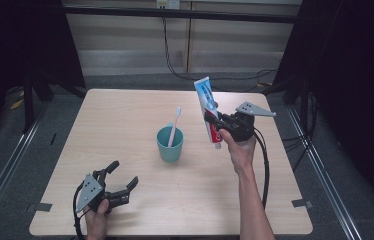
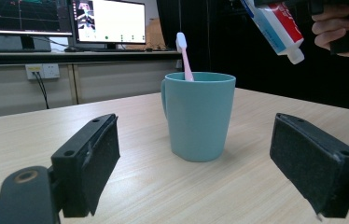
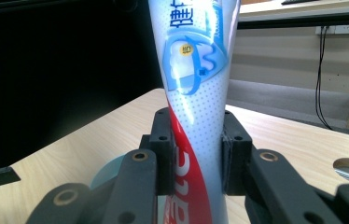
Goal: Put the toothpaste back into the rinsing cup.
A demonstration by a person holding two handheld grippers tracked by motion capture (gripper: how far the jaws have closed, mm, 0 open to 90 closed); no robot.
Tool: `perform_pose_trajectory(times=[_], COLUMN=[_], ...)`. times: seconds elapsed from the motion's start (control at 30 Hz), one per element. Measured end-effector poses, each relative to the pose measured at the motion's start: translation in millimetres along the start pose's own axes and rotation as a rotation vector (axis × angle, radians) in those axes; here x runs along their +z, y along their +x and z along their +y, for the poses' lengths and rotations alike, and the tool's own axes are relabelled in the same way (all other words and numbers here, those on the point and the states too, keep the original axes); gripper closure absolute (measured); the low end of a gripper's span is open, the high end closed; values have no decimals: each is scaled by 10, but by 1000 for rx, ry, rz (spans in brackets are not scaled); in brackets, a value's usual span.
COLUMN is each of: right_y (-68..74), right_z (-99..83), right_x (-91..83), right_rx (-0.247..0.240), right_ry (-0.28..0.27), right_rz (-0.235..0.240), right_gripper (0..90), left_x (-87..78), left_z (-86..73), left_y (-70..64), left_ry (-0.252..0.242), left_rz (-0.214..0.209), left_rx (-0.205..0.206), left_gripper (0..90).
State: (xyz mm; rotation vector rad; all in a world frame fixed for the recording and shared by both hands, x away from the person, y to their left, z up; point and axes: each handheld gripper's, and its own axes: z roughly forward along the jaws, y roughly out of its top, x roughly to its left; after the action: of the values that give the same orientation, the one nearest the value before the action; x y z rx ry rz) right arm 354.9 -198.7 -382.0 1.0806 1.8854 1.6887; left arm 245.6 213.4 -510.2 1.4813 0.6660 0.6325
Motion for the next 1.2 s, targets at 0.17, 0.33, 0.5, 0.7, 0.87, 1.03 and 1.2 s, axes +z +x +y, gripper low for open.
perform_pose_trajectory(times=[0.17,0.33,0.5,0.7,0.87,1.03,1.2], right_y=[70,154,215,253,292,317,327], right_z=[77,165,212,235,259,247,221], right_x=[80,170,294,408,461,527,602], right_rx=[-11,-25,-43,-41,-34,-35,-29], right_ry=[-3,-5,14,12,4,8,15], right_rz=[7,35,49,67,79,87,94], right_gripper=[712,712,709,709,708,708,708], left_x=[-2,-4,-4,-3,-2,-2,-3], left_z=[0,1,0,0,-1,-1,-1], left_y=[2,4,5,4,4,5,4], left_ry=[2,4,4,1,-1,-1,0], left_rz=[1,0,-3,-7,-8,-8,-8], left_rx=[3,7,7,4,4,5,4], left_gripper=[157,157,157,157,157,157,157])
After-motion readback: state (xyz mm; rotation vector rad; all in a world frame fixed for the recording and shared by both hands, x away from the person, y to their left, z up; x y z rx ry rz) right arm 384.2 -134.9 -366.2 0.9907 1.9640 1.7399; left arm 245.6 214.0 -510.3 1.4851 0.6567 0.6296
